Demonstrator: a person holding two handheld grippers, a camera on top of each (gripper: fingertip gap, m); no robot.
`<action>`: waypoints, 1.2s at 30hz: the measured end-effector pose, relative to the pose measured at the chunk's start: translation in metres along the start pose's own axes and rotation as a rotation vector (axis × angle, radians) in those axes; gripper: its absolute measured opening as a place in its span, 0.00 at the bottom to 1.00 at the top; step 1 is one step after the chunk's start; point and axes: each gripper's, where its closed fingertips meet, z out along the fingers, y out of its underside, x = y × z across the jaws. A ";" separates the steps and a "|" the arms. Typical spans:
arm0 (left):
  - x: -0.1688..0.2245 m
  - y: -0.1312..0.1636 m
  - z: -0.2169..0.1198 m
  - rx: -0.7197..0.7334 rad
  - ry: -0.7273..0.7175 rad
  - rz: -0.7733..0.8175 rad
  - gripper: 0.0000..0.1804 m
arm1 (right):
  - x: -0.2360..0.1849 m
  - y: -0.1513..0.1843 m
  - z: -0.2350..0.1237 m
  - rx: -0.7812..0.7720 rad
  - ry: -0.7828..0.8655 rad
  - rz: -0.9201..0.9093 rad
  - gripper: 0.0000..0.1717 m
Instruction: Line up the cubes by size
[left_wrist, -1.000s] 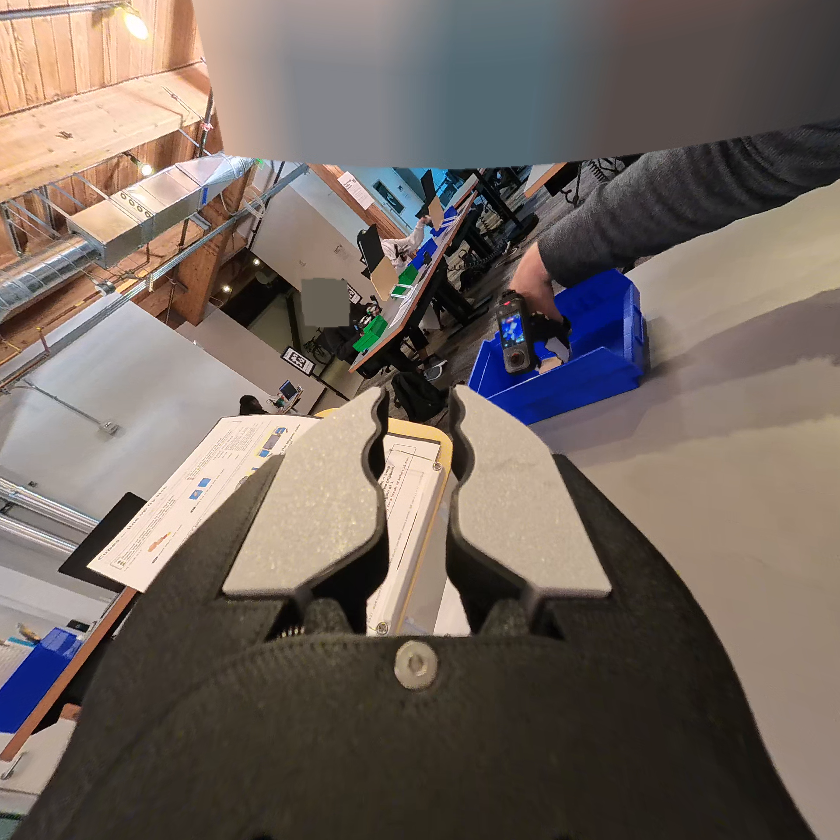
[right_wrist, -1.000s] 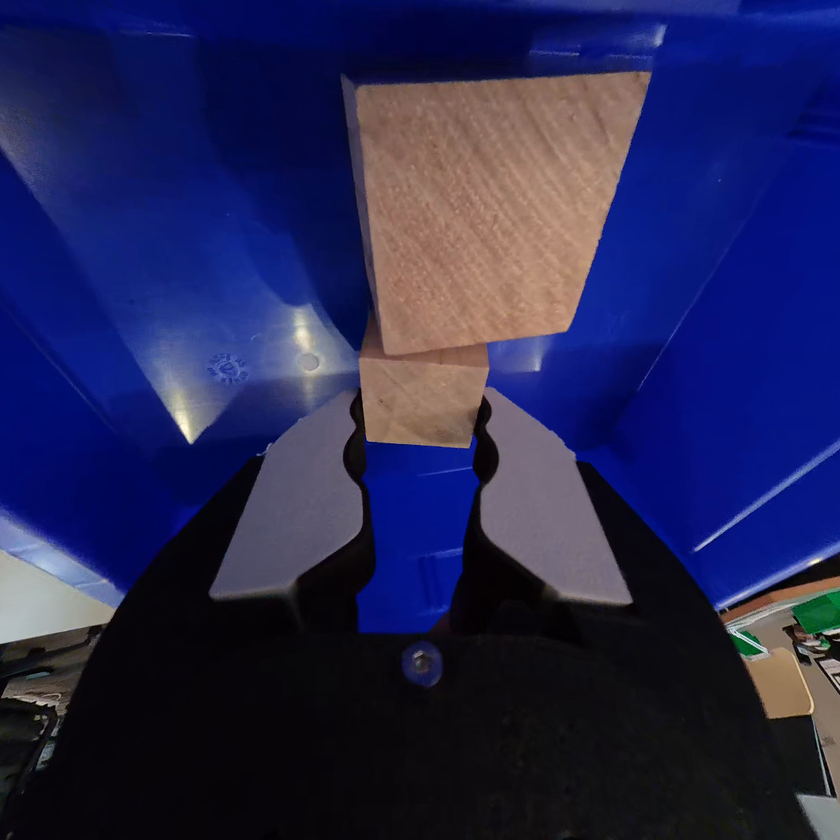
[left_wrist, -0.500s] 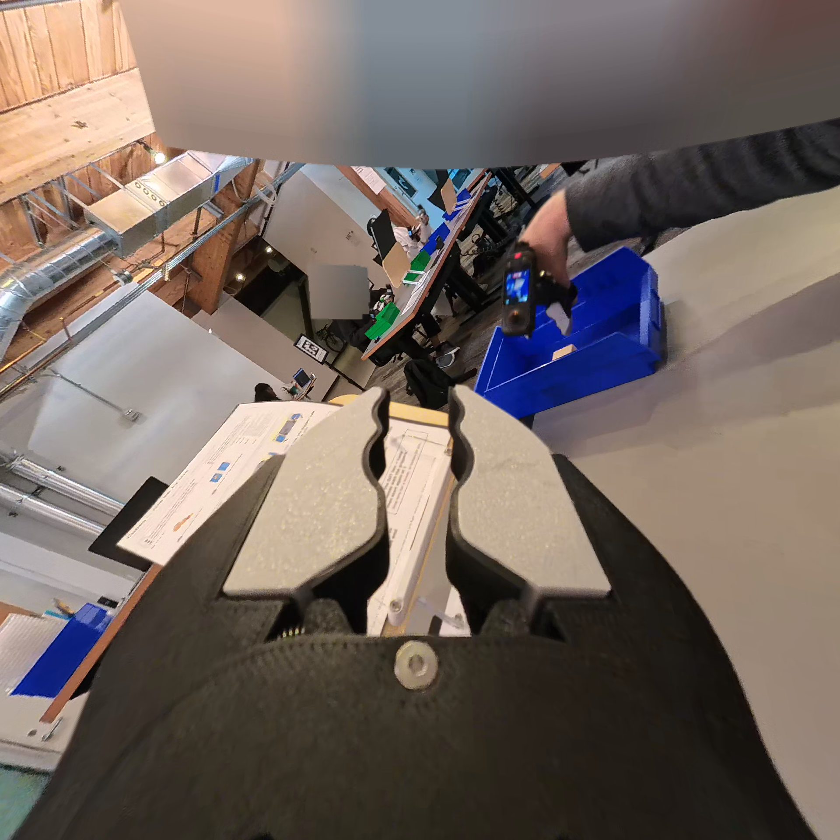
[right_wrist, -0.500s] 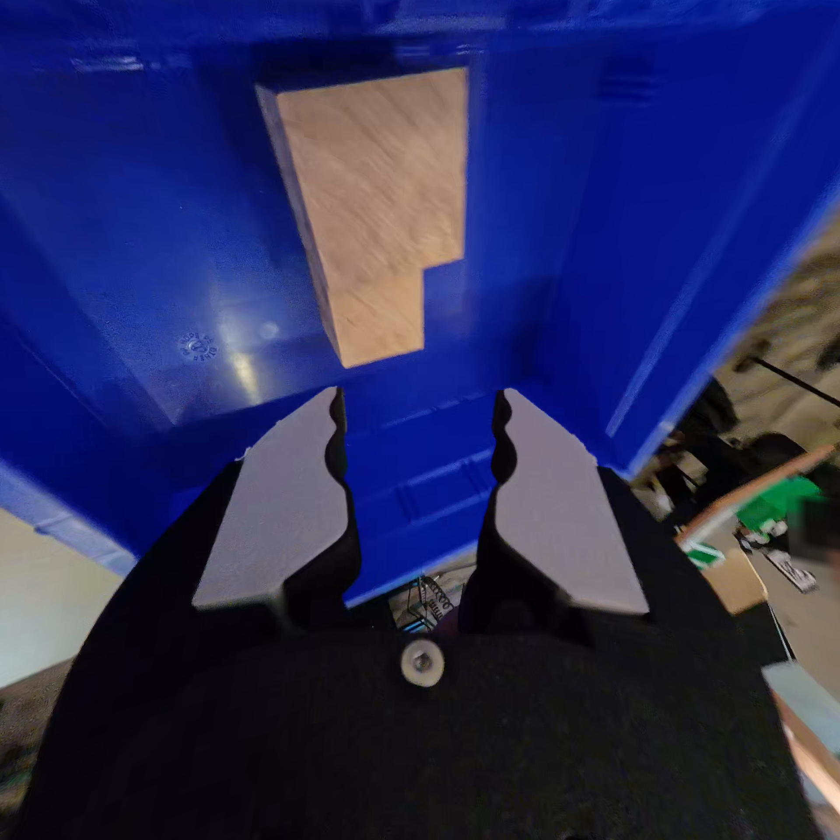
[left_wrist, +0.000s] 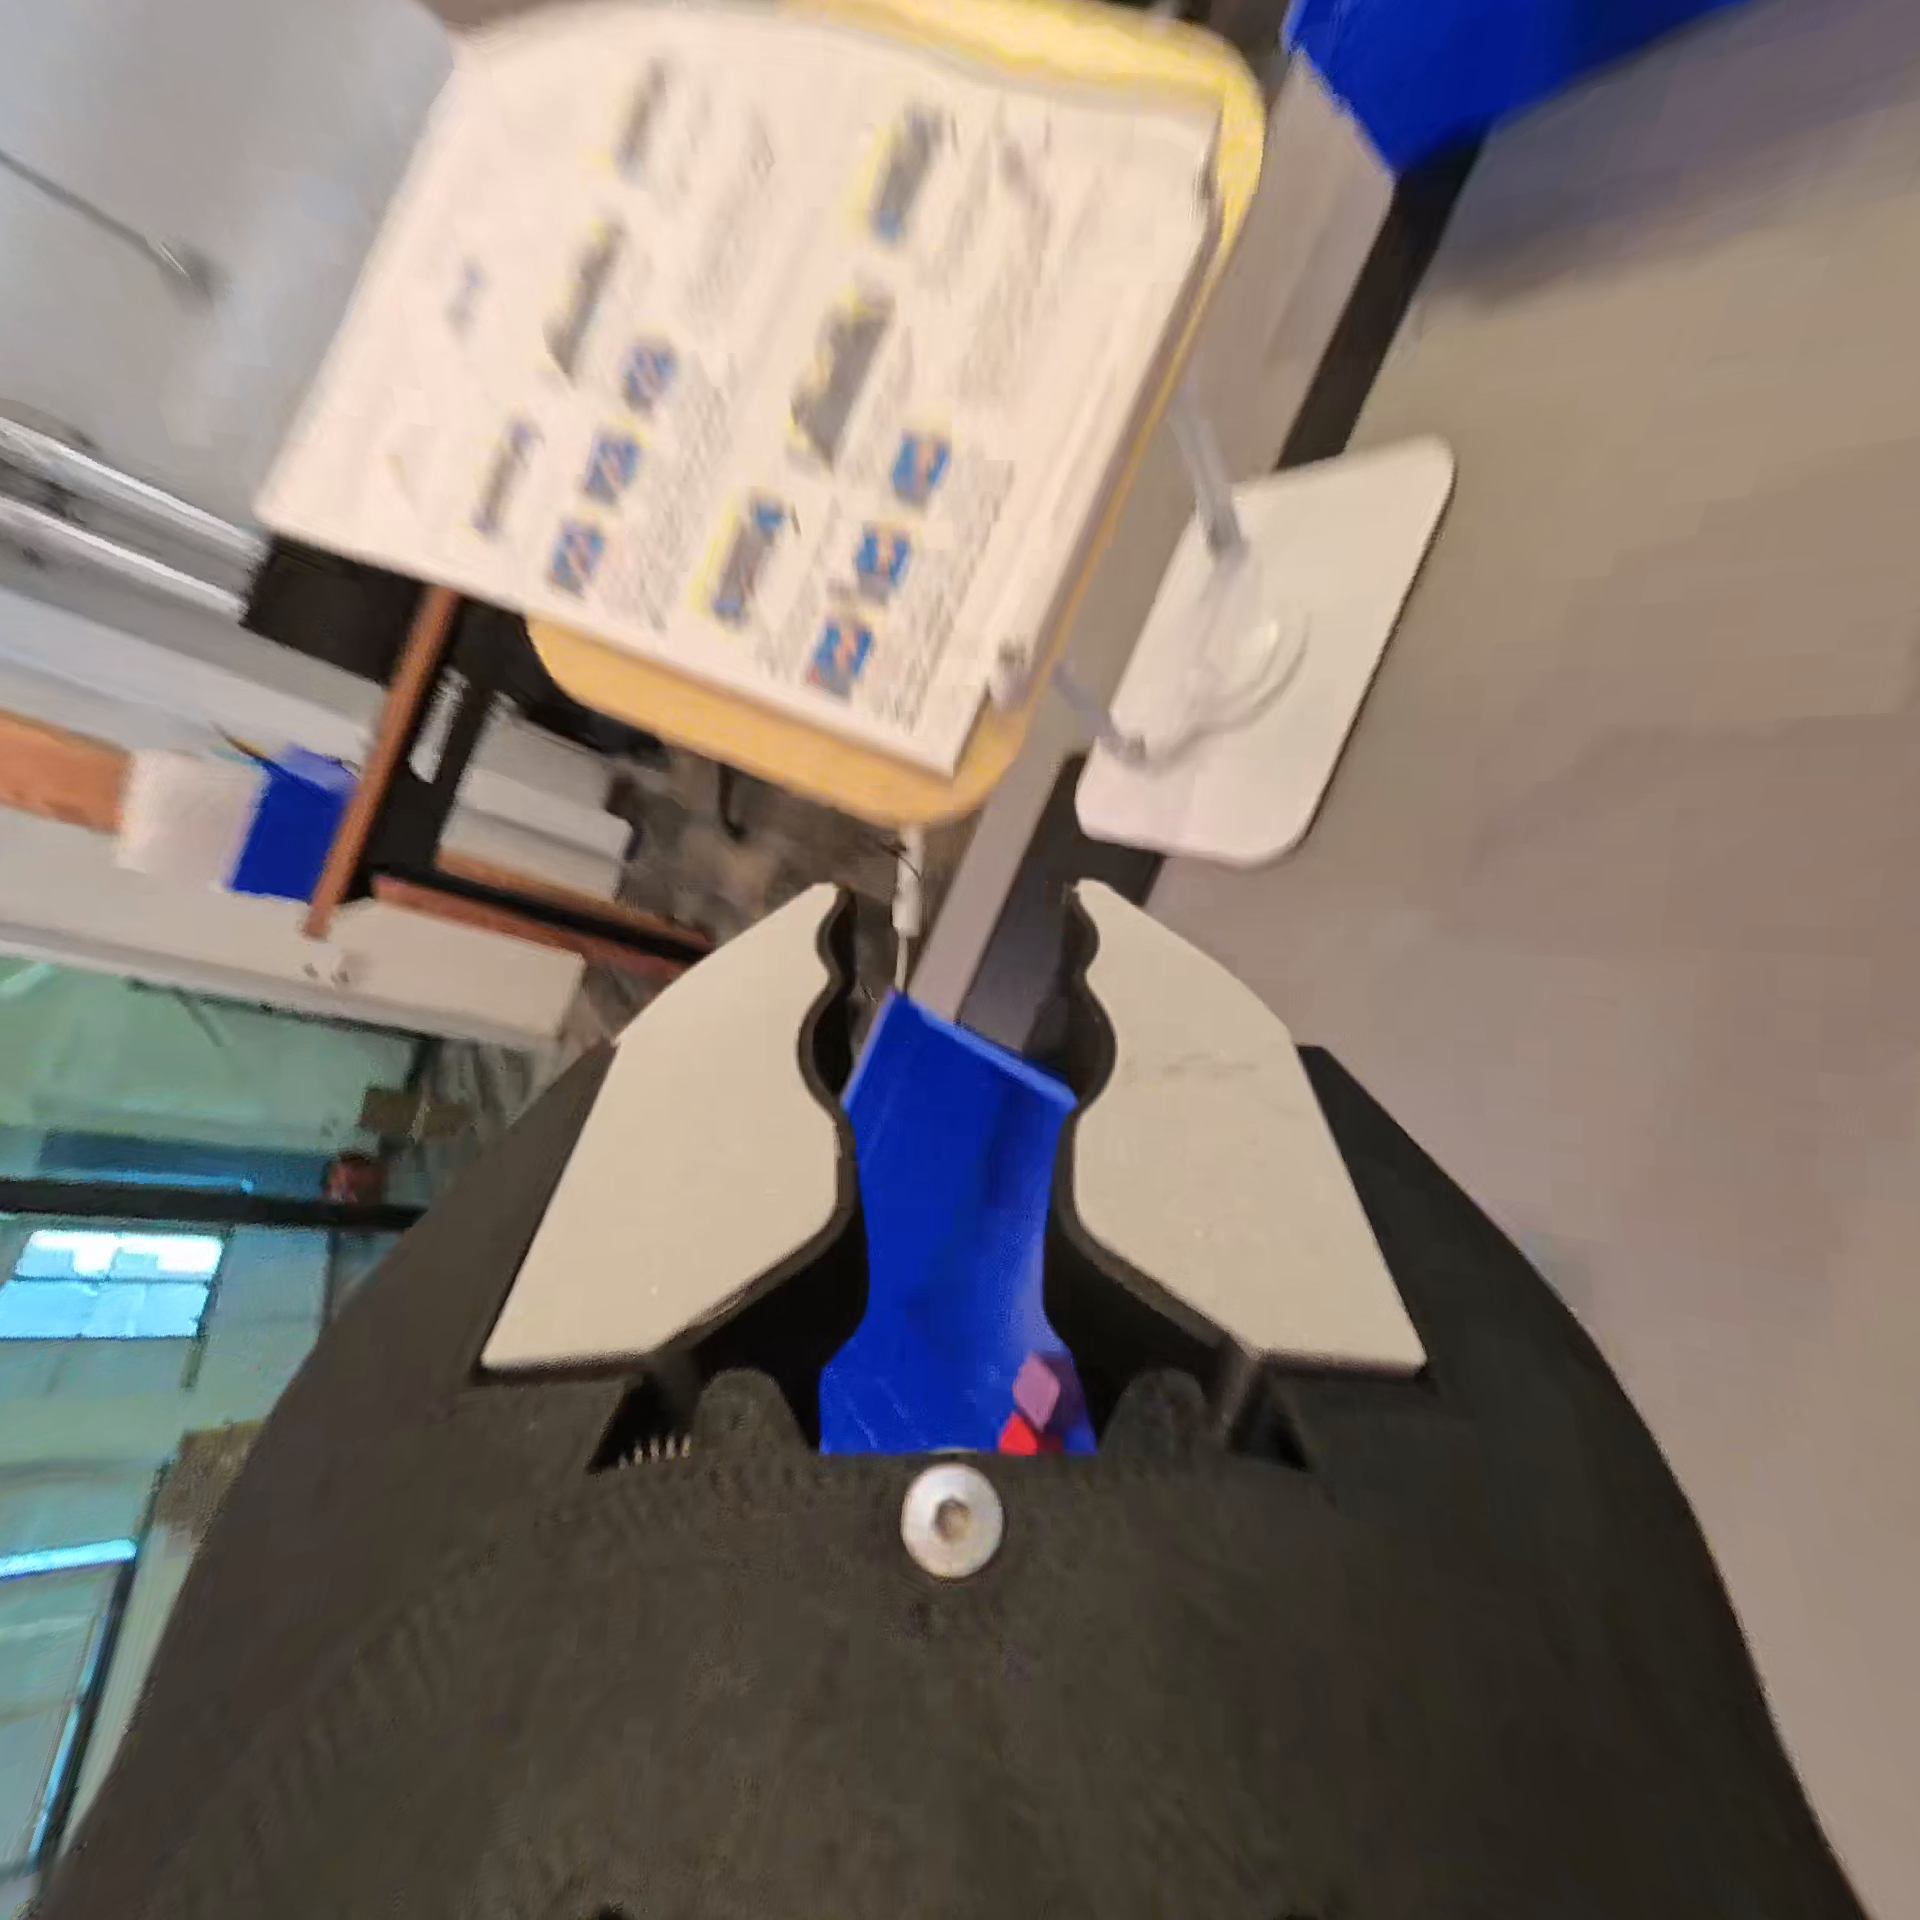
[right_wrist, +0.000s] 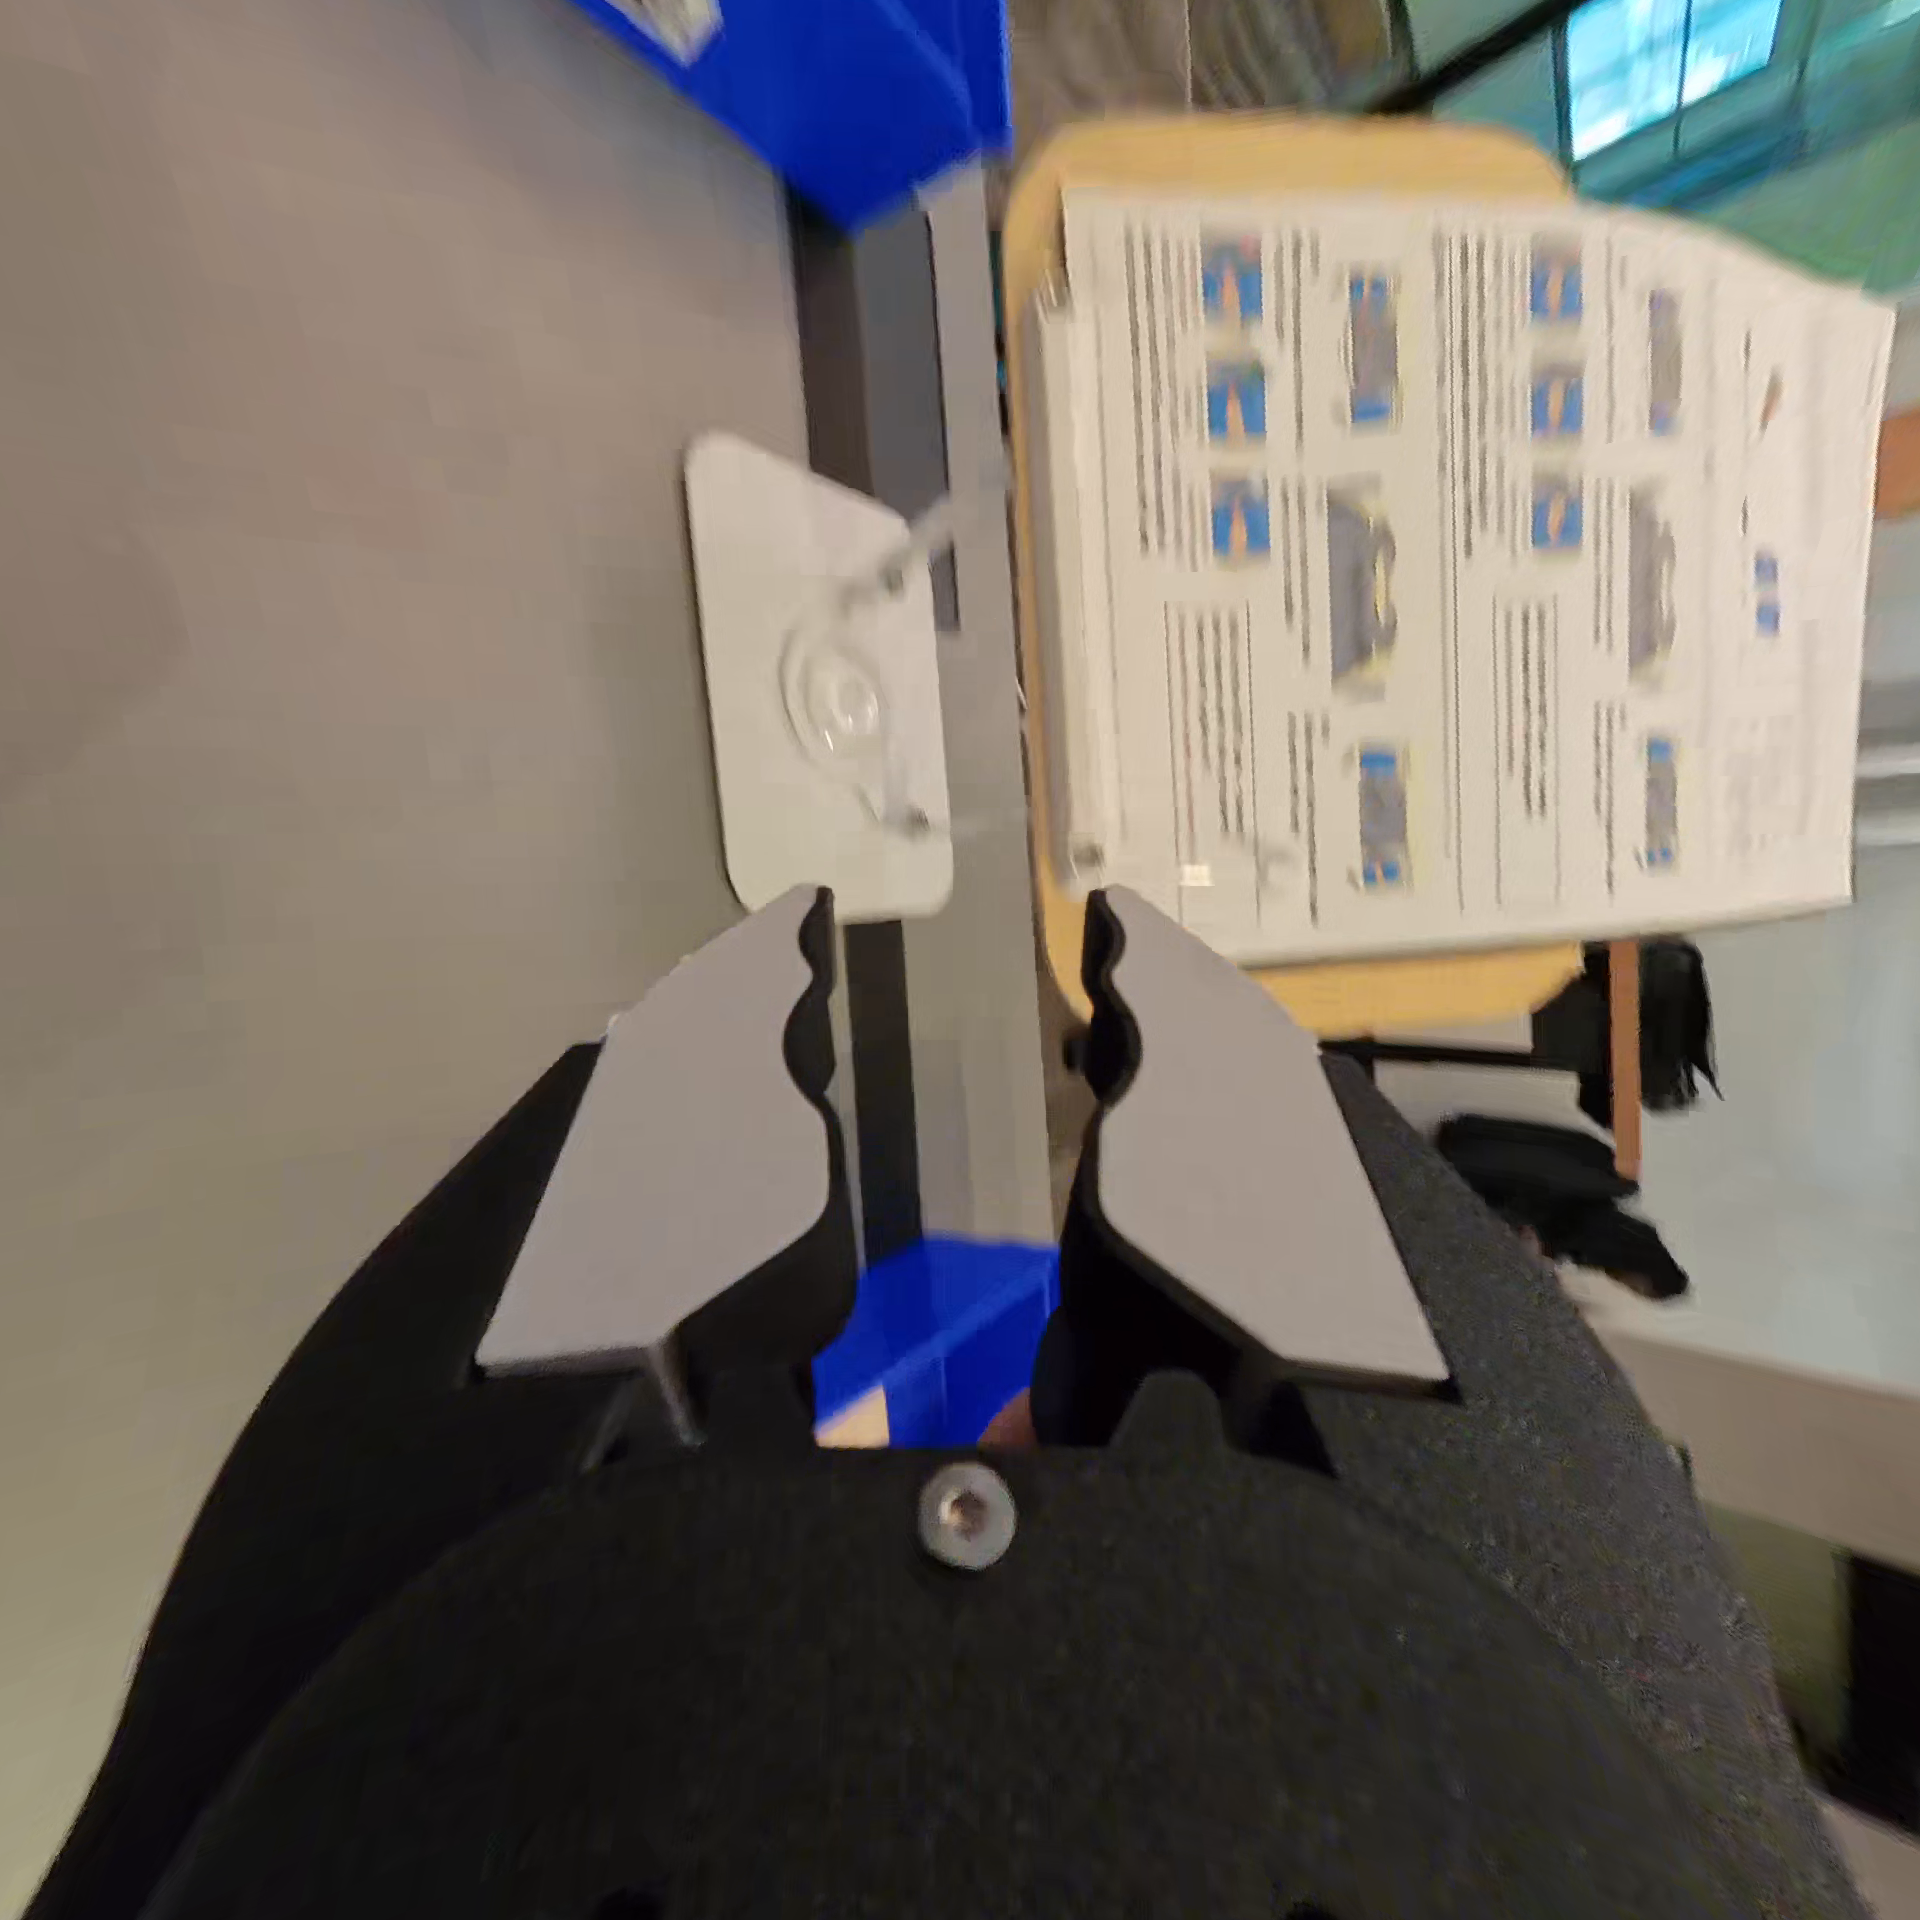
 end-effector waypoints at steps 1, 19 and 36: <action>-0.003 0.022 0.005 -0.045 0.040 -0.017 0.20 | -0.005 -0.015 0.006 0.046 -0.012 0.002 0.26; 0.040 0.315 0.082 -0.866 0.606 0.190 0.27 | -0.047 -0.055 0.045 0.152 -0.186 -0.093 0.25; 0.014 0.263 0.084 -0.679 0.421 0.100 0.17 | -0.042 -0.080 0.044 0.302 -0.153 -0.089 0.25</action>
